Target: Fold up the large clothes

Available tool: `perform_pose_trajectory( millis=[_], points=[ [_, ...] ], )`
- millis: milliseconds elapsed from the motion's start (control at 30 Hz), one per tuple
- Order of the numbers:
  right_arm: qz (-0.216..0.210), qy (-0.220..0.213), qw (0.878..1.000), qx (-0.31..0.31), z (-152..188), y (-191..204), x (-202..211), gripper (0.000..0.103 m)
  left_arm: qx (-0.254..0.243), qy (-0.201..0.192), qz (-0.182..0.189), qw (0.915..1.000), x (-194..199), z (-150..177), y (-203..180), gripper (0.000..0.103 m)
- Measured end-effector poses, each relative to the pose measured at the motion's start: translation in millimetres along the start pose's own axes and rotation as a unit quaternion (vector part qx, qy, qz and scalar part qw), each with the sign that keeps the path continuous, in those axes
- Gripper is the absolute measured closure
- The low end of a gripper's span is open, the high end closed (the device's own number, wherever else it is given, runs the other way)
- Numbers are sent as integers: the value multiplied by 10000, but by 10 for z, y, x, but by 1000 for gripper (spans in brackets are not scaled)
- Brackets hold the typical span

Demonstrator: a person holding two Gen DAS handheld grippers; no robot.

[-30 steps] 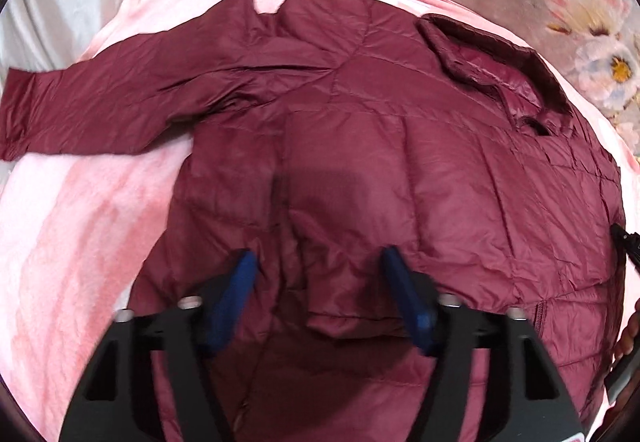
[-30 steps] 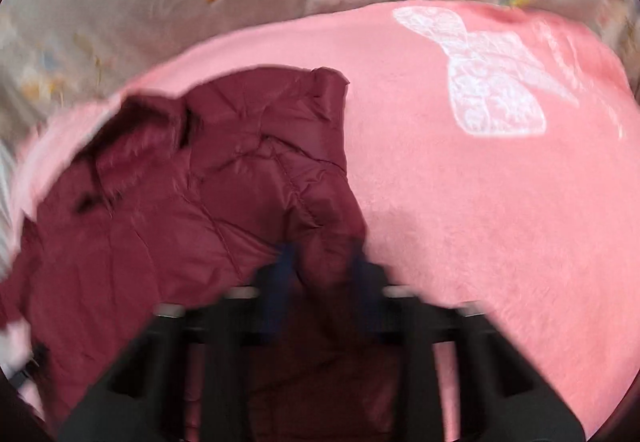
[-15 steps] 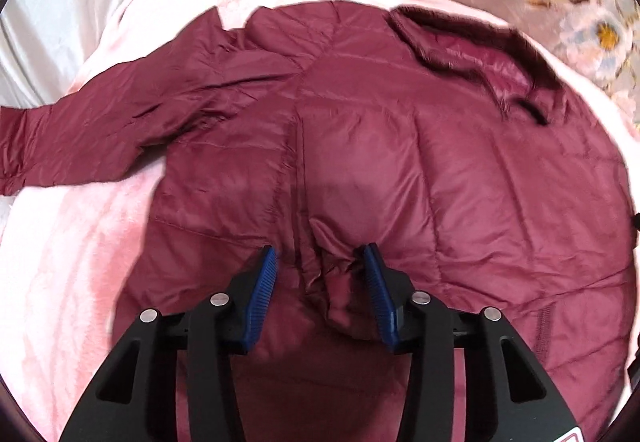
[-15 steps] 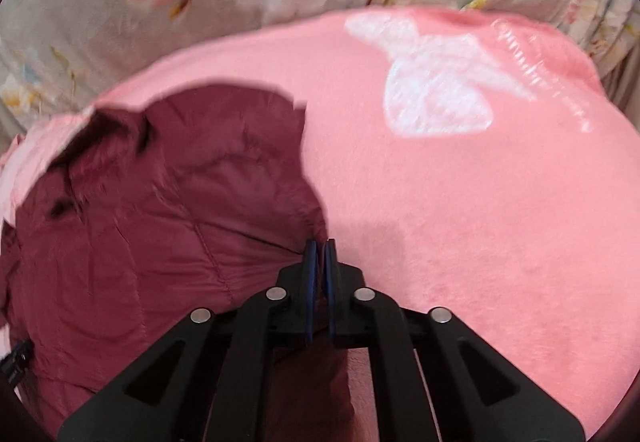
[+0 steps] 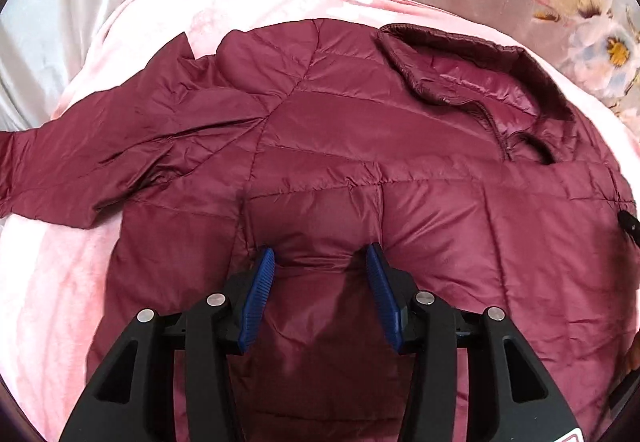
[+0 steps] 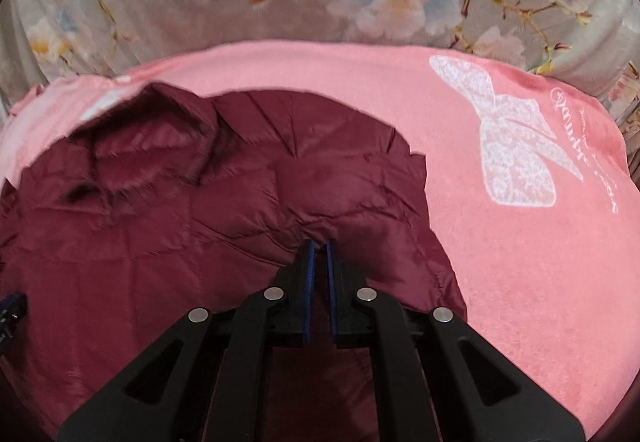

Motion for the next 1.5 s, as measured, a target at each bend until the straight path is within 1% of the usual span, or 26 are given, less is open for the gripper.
perform_pose_trajectory(
  millis=[33, 67, 100, 133, 200, 333, 433, 500, 567, 600, 633, 700, 767, 800, 867, 933, 1000, 1033, 1100, 1167, 1233, 1300, 1367, 1433, 1467, 1500],
  points=[
    [-25, 3, 10000, -23, 36, -38, -29, 99, -8, -54, -61, 10000, -9, 9, -10, 46],
    [-59, -46, 10000, -55, 50, -74, -42, 99, -4, -80, -111, 9999, -34, 21, -14, 43],
    [-68, -77, 9999, -74, 68, -98, -32, 99, 35, -112, -128, 9999, -77, 25, -11, 36],
    [-67, -109, 9999, -92, 80, -120, -38, 99, 67, -140, -103, 9998, -93, 34, -1, 33],
    [-101, -162, 9997, -121, 104, -145, -49, 99, 86, -235, -74, 9997, -122, 40, -4, 30],
    [-179, -211, 9994, -224, 111, -173, -53, 99, 40, -387, -178, 9991, -116, 66, -27, 29],
    [-20, -168, 9998, -109, 94, -118, -51, 99, 54, -391, -156, 9991, -108, 58, -33, 28],
    [269, -110, 9996, -46, 84, -19, 42, 96, 61, -392, -145, 9991, -101, 52, -12, 28],
    [-146, -210, 9995, -193, 117, 140, 256, 94, 42, -350, -114, 9993, -54, 64, 41, 28],
    [-477, -229, 9985, -164, 152, 289, 386, 94, 30, -323, -105, 9994, -16, 81, 80, 28],
    [-649, -229, 9976, -8, 200, 468, 498, 94, 68, -270, -74, 9996, 42, 101, 154, 28],
    [-809, -145, 9959, 388, 311, 792, 622, 91, 213, -138, 104, 9996, 172, 153, 300, 29],
    [-1039, 39, 9922, 687, 445, 1076, 652, 91, 272, -113, 417, 9987, 347, 241, 422, 29],
    [-1160, 173, 9899, 795, 543, 1229, 631, 91, 267, -149, 452, 9985, 410, 281, 457, 29],
    [-1268, 328, 9876, 867, 647, 1366, 569, 91, 124, -208, 453, 9987, 499, 381, 473, 29],
    [-1250, 504, 9873, 842, 766, 1445, 428, 91, -88, -132, 429, 9990, 461, 455, 406, 29],
    [-1214, 538, 9884, 731, 822, 1438, 341, 91, -263, -10, 227, 9994, 319, 520, 321, 28],
    [-1225, 501, 9888, 696, 832, 1440, 331, 91, -274, 11, 201, 9994, 280, 551, 302, 26],
    [-1217, 416, 9893, 695, 845, 1442, 313, 91, -222, -90, 176, 9996, 210, 577, 295, 21],
    [-1160, 323, 9900, 739, 848, 1453, 298, 91, -192, -116, 155, 9996, 191, 570, 291, 20],
    [-966, 281, 9907, 912, 859, 1518, 278, 91, -123, -81, 229, 9996, 186, 544, 336, 20],
    [-767, 287, 9906, 1097, 835, 1577, 252, 91, 23, -12, 326, 9995, 194, 509, 455, 20],
    [-660, 272, 9907, 1160, 825, 1608, 269, 90, 305, 32, 423, 9986, 233, 458, 685, 20],
    [-653, 215, 9915, 1109, 888, 1580, 383, 87, 763, 52, 528, 9957, 259, 372, 1122, 20],
    [-732, 170, 9919, 1028, 931, 1579, 467, 84, 935, 49, 540, 9941, 254, 348, 1300, 20],
    [-801, 142, 9920, 964, 959, 1577, 531, 80, 1188, 55, 499, 9917, 219, 312, 1582, 20]
  ],
)
Point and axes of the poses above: each gripper's, at about its wrist camera, not at the fingertips, and x roughly against the way its jaws point, y to its left, z to its underside, the point moved 2 cm from there along -x, roughly the way its jaws point, and after that the axes turned 15 degrees about -z, right-handed, at the moved point
